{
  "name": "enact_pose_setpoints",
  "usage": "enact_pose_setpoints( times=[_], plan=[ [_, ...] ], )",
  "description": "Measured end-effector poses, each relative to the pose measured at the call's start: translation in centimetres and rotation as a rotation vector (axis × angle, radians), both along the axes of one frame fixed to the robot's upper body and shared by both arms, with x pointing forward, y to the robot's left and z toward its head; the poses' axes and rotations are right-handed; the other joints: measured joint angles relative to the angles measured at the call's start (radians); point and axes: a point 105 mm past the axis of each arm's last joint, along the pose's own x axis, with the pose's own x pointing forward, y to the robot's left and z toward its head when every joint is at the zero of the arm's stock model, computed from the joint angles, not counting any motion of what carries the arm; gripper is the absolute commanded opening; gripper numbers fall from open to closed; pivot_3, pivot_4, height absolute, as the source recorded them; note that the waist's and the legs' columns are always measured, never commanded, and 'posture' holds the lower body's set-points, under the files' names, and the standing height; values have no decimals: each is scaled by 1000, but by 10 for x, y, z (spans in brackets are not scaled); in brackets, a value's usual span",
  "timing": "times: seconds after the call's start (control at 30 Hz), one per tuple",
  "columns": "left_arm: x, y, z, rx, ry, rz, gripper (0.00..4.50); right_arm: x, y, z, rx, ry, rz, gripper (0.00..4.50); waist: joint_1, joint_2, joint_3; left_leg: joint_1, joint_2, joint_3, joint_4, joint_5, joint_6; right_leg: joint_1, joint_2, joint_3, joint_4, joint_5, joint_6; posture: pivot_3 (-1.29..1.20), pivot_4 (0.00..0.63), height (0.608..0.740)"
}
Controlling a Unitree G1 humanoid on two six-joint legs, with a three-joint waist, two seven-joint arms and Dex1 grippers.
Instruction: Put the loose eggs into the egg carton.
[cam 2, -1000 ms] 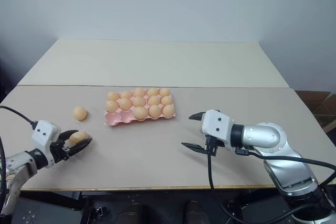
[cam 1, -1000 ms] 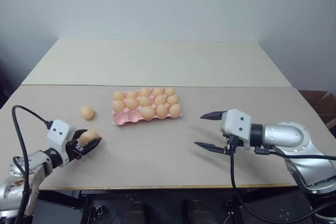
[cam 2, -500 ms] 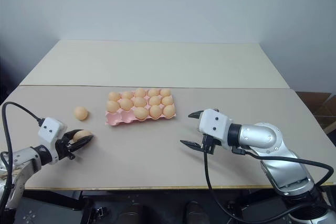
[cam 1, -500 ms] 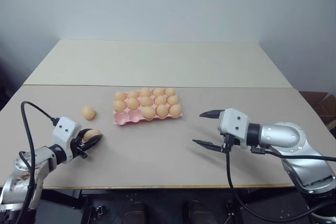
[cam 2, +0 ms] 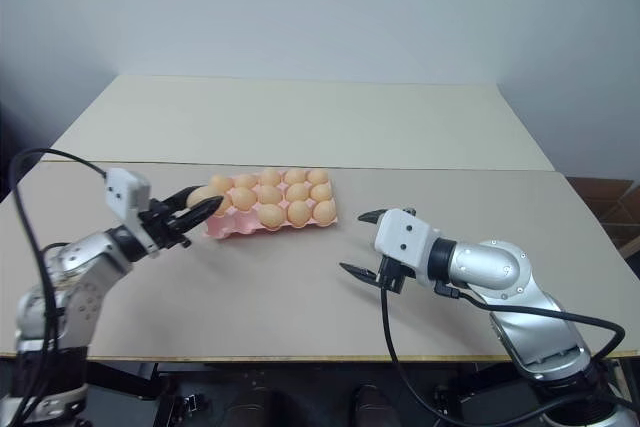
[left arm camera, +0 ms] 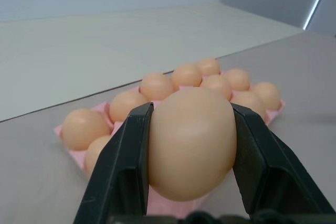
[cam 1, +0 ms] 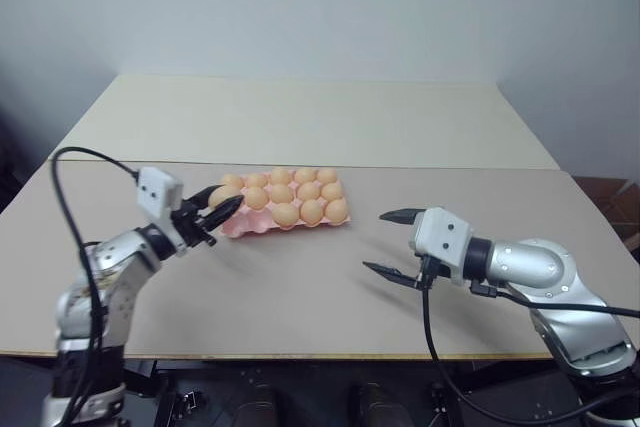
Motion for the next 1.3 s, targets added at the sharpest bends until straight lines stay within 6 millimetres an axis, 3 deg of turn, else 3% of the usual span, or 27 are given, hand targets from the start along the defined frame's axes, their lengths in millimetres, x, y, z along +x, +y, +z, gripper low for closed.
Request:
enact_pose_setpoints(
  times=[0.27, 0.53, 0.77, 0.9, 1.07, 1.3],
  plan=[
    [25, -5, -10, 28, 11, -38, 1825, -11, 3, -5, 20, 0, -63, 4500, -2, 0, 0, 1, 0, 0, 0, 0, 0, 0, 0, 0, 0, 0, 0, 0, 150, 740],
    [22, -13, -15, 15, 45, -139, 4367, -12, 0, -8, 14, -5, -104, 4500, -3, 0, 0, 0, 0, 0, 0, 0, 0, 0, 0, 0, 0, 0, 0, 0, 150, 740],
    [16, -1, -18, 24, 53, -110, 4478, -11, 0, -8, 12, -11, -105, 4500, -7, 0, 0, 1, 0, 0, 0, 0, 0, 0, 0, 1, 0, 0, 0, 0, 150, 740],
    [0, 30, -10, 87, 32, -41, 4478, -10, 1, -8, 7, -15, -102, 4500, -14, 0, 0, 1, 1, 0, 0, 0, 0, 0, 0, 1, 0, 0, 0, 0, 150, 740],
    [-40, 65, -16, 160, 84, 42, 4478, -8, 4, -9, 3, -16, -71, 4500, -22, -1, 0, 0, 1, 0, 0, 0, 0, -1, -1, 1, 0, -3, -4, 0, 150, 740],
    [-100, 108, -10, 194, 161, 263, 4478, -7, 9, -11, -17, 1, -6, 4500, -25, -1, 0, 0, 1, 1, 0, 0, 0, -3, -1, 1, 0, -4, -6, 0, 150, 740]
  ],
)
